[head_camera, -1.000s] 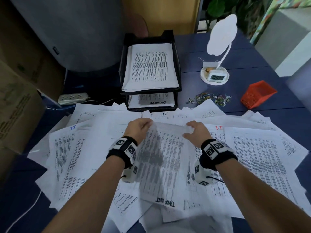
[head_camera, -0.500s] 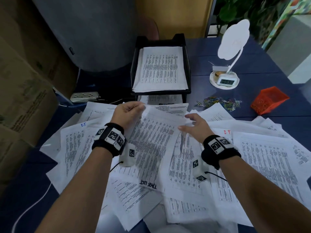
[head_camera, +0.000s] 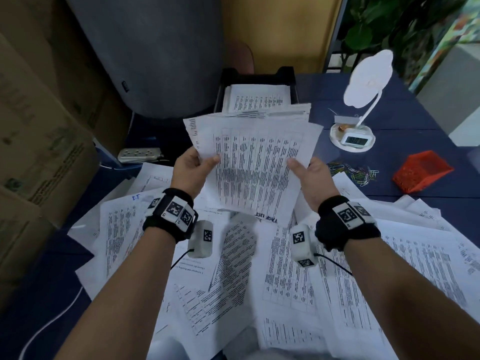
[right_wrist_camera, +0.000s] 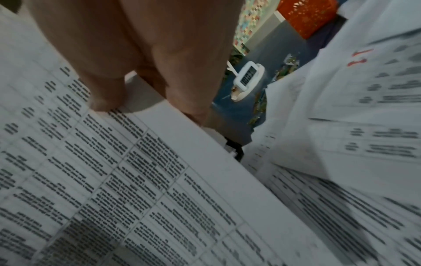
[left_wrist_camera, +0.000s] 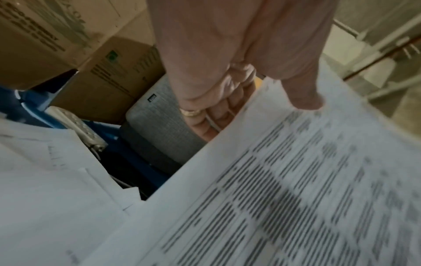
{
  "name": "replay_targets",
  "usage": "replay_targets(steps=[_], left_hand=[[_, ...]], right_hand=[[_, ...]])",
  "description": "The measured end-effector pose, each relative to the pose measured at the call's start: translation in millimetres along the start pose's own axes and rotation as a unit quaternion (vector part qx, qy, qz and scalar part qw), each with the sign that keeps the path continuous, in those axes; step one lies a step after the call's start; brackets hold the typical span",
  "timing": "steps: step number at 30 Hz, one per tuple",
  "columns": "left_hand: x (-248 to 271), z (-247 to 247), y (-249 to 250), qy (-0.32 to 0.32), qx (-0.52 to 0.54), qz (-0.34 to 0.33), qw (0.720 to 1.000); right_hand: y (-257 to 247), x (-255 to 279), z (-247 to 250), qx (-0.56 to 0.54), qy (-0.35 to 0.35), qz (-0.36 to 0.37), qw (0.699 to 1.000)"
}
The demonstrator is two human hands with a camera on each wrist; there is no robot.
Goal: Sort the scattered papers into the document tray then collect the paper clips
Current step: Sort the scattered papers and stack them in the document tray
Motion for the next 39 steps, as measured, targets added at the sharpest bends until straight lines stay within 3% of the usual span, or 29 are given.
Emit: replay_targets(steps=[4,11,16,18,21,25,28,30,33,34,36,39], left_hand=[[5.3,-5.5,-14.2,0.027,0.005,-0.012,1.000],[5.5,-16.0,-36.9,0.020,-0.066,0.039,0.997],[-2.5,-17.2,-29.6,0.014,0.006,0.042,0.999],[-5.1,-15.1,-28.8,0.002,-0.016,0.053,0.998],[-4.8,-0.4,-38.8,0.003,-0.111,0.085,0.990],[13.7,43.7,-72.0,0.039,-0.267,0.161,0.949],[26.9,81.2,-95.9,0.050,-0.374,0.223,0.899],[30.8,104.2,-103.5,0.050,-0.464,0.264,0.844],[33.8,129.2,-101.0,0.068,-0.595,0.331,0.729],[35.2,134.5,-98.6,0.078,-0.608,0.354,0.706],[36.4,142.3,-96.4,0.091,-0.602,0.384,0.694],[33.9,152.0,-101.4,0.099,-0.579,0.397,0.705]], right_hand=[[-2.2,-0.7,1.7,0.031,0.028,0.022,0.999],[21.8,1.4,-2.2,0.068,0.005,-0.034,0.997],[21.7,0.3,-2.1,0.087,0.029,-0.047,0.995],[23.2,-0.7,-2.5,0.084,0.045,-0.052,0.994],[43.9,-2.9,-4.0,0.101,0.012,-0.084,0.991],[96.9,9.5,-6.2,0.187,-0.076,-0.211,0.957],[110.6,24.9,-6.7,0.245,-0.075,-0.269,0.928],[113.7,29.2,-5.8,0.288,-0.079,-0.284,0.911],[113.0,27.9,-8.7,0.327,-0.090,-0.292,0.894],[114.1,27.4,-9.2,0.333,-0.090,-0.295,0.891],[116.1,26.8,-9.9,0.337,-0.082,-0.300,0.888],[117.7,28.4,-12.2,0.324,-0.065,-0.299,0.895]])
Point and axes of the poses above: each hand's wrist, its own x-axis away from the middle knuckle, its own z-axis out of the back of the hand, y = z × x, the point moved 3 cm from there along -x, towards the middle knuckle, and after that the axes turned 10 degrees about x, right-handed, at the moved point
